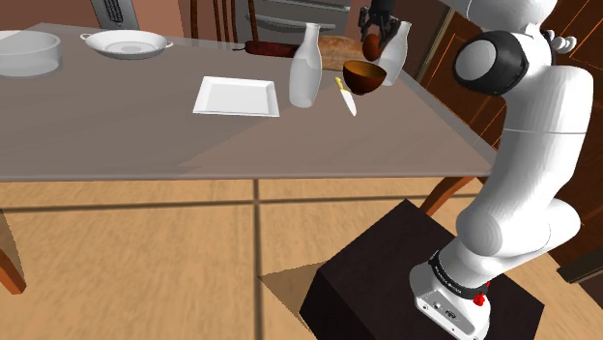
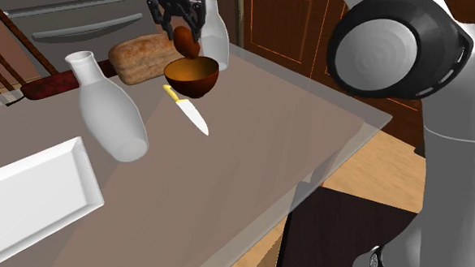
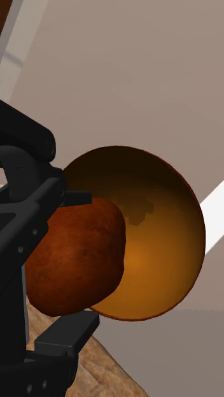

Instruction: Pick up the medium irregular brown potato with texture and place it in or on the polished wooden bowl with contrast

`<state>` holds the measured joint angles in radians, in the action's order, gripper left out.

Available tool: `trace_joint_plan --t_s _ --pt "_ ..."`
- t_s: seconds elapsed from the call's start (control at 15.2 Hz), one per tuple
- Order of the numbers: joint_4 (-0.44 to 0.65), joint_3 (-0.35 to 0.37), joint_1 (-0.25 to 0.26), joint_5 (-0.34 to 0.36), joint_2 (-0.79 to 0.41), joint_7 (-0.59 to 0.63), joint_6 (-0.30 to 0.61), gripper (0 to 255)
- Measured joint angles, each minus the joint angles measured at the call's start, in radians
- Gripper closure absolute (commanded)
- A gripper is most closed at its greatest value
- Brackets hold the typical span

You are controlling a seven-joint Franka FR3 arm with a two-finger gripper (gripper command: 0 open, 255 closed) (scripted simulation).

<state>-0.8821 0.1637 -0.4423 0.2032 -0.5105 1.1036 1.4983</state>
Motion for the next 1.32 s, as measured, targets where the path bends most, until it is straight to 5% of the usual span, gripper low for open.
trace_joint_plan --t_s 0.73,1.12,1.19,1.32 --pt "-0.301 0.004 -0.029 -0.013 0.094 0.023 0.206 255" --pt "-0.316 0.004 -0.03 -0.013 0.097 0.024 0.219 255" --pt "-0.317 0.004 -0.03 -0.013 0.097 0.024 0.219 0" --pt "-0.317 0.004 -0.03 -0.013 0.097 0.024 0.219 0"
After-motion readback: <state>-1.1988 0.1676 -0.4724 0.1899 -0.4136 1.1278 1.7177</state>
